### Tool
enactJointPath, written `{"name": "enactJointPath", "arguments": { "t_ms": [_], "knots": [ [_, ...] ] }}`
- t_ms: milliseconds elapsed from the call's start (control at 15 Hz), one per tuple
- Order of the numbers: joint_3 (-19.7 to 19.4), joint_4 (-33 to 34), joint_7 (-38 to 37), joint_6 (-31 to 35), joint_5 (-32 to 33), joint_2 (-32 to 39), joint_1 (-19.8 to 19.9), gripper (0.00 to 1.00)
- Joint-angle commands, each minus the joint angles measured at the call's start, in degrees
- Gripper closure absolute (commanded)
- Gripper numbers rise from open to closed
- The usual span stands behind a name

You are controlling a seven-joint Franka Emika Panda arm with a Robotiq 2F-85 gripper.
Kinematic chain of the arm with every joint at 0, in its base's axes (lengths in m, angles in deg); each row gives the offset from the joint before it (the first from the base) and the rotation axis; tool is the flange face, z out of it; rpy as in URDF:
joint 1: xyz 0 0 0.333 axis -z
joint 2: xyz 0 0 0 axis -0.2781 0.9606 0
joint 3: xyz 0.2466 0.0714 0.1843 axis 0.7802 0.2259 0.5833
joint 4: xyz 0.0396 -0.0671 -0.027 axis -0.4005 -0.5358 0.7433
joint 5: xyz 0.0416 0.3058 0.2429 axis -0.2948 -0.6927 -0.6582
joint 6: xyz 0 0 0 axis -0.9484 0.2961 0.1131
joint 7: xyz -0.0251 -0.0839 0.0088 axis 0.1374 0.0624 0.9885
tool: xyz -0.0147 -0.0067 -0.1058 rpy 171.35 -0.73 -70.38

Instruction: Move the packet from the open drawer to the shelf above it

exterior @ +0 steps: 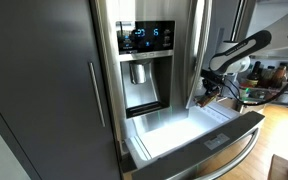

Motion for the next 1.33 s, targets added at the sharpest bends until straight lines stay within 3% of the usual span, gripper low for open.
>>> {"name": "enactJointPath", "arguments": {
  "t_ms": [0,400,867,1133,1267],
  "knots": [
    [1.6,1.1,1.1,0.8,0.2,-1.7,2.0,0.99],
    [3.8,4.2,10.5,6.5,-6.4,1.3,4.2,0.99],
    [9.6,10.0,30.8,12.4,-28.7,7.9,8.5,0.99],
    [12.5,14.1,39.5,12.5,-37.0,12.4,11.0,0.99],
    [12.0,16.1,42.1,12.8,-39.6,14.6,10.5,0.99]
  ]
}}
